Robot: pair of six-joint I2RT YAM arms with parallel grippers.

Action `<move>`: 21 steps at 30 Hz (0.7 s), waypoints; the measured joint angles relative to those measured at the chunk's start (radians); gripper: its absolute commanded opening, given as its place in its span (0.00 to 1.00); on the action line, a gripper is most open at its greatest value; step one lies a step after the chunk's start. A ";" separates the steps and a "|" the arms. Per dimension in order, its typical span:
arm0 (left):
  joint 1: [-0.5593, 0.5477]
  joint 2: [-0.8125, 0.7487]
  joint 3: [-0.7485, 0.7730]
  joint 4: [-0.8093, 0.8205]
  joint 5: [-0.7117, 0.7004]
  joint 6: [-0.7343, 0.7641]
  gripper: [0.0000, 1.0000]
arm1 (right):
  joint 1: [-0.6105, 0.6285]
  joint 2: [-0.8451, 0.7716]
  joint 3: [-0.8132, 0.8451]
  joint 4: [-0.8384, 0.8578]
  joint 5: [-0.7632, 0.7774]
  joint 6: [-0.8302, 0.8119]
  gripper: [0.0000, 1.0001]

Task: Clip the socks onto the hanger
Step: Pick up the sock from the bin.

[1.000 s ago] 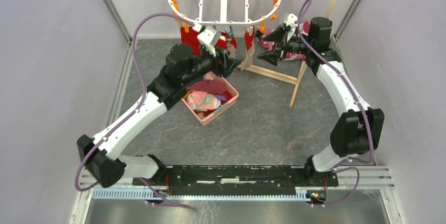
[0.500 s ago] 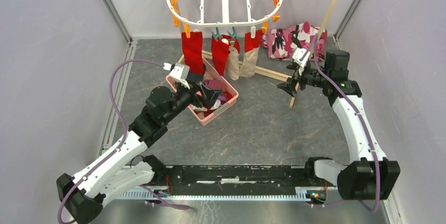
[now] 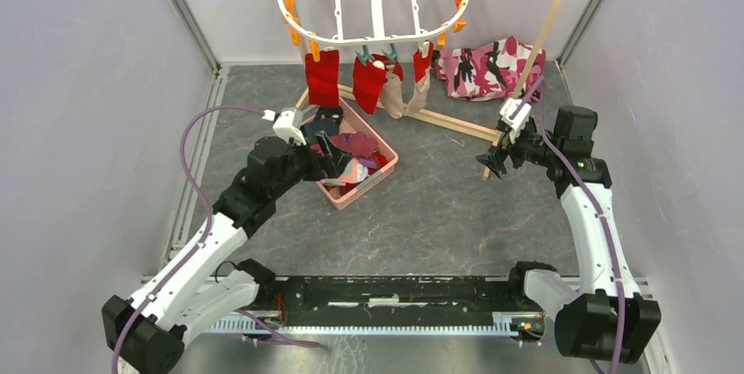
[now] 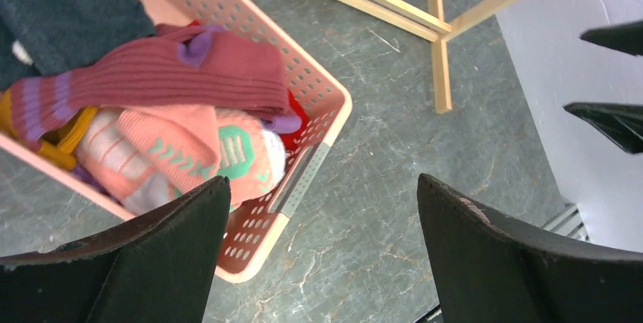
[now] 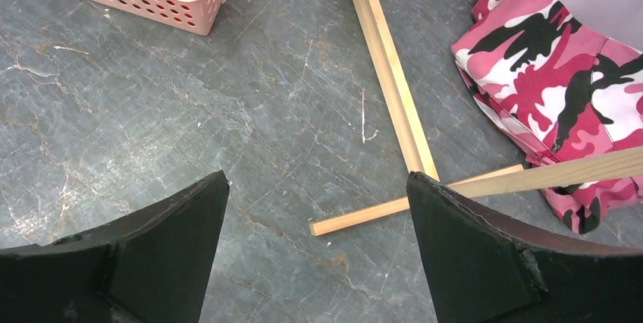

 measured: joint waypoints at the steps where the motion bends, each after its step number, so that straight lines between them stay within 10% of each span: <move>1: 0.014 0.002 -0.005 -0.001 0.005 -0.011 0.95 | -0.003 -0.009 -0.006 0.000 0.000 -0.002 0.95; 14: 0.086 0.090 -0.072 0.143 0.121 -0.145 0.88 | -0.005 0.100 0.126 0.009 -0.101 -0.053 0.94; 21: 0.086 0.029 -0.166 0.272 0.140 -0.255 0.88 | 0.008 0.229 0.265 0.359 -0.180 0.079 0.94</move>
